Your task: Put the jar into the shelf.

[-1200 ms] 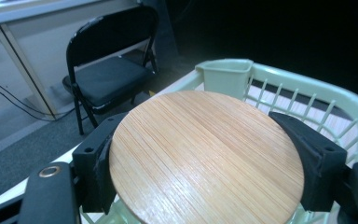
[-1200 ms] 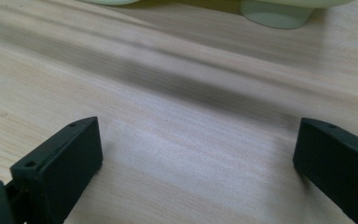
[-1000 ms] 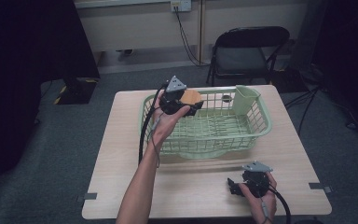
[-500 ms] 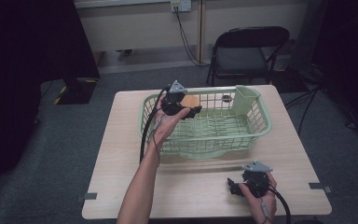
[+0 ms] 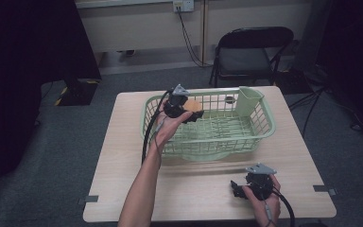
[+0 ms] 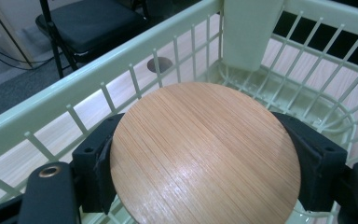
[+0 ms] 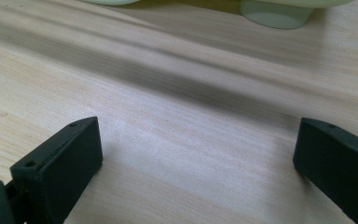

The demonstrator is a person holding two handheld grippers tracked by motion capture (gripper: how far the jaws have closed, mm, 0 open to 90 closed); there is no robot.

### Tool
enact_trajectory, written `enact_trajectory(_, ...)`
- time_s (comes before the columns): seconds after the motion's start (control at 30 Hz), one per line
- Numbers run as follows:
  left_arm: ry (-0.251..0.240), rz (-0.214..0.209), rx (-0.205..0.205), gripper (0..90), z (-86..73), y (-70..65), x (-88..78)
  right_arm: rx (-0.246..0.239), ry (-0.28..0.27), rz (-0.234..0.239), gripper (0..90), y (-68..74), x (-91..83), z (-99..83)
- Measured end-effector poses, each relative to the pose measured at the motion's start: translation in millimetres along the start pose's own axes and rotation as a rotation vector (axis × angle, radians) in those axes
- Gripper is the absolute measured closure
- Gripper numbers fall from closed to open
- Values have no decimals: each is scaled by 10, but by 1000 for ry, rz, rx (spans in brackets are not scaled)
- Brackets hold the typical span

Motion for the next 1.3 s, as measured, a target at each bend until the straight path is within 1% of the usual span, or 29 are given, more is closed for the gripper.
enact_trajectory(0.07, 20, -7, -4, 241, -19, 2, 24, 0, 0, 0, 2, 0, 0, 0)
enact_trajectory(0.17, 61, 8, 14, 241, -36, -9, 65, 0, 0, 0, 2, 0, 0, 0)
enact_trajectory(0.2, 72, 0, 14, 241, -44, -7, 79, 0, 0, 0, 2, 0, 0, 0)
enact_trajectory(0.27, 92, -20, 1, 241, -62, 3, 100, 0, 0, 0, 2, 0, 0, 0)
enact_trajectory(0.33, 111, -24, 8, 241, -73, 7, 118, 0, 0, 0, 2, 0, 0, 0)
enact_trajectory(0.43, 108, -20, -2, 241, -72, 15, 116, 0, 0, 0, 2, 0, 0, 0)
enact_trajectory(0.5, 123, -23, 1, 240, -80, 18, 117, 0, 0, 0, 2, 0, 0, 0)
enact_trajectory(0.57, 120, -24, -14, 240, -87, 29, 109, 0, 0, 0, 2, 0, 0, 0)
enact_trajectory(0.8, 146, -28, 10, 237, -99, 9, 89, 0, 0, 0, 2, 0, 0, 0)
enact_trajectory(0.97, 144, -32, 4, 236, -114, 13, 73, -1, 1, 1, 0, -2, 2, 1)
enact_trajectory(1.03, 147, -33, 9, 234, -115, 9, 69, -2, 2, 2, 0, -4, 5, 3)
enact_trajectory(1.1, 143, -35, 0, 231, -118, 14, 71, -2, 2, 2, 0, -5, 5, 3)
enact_trajectory(1.17, 143, -44, -10, 206, -121, 15, 76, -2, 2, 2, 0, -5, 5, 3)
enact_trajectory(1.2, 145, -48, -8, 186, -122, 14, 77, -2, 2, 2, 0, -5, 5, 3)
enact_trajectory(1.27, 144, -46, -7, 150, -120, 10, 79, -2, 2, 2, 0, -5, 5, 3)
enact_trajectory(1.3, 139, -41, -11, 116, -116, 10, 78, -2, 2, 2, 0, -5, 5, 3)
Point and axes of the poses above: each handheld gripper's, and its own axes: x roughly forward along the jaws, z roughly out of its top, y roughly to its left, the point moved 2 cm from there along x, roughly forward along the jaws, and after that the axes turned 2 degrees about -y, right-handed, at the moved point
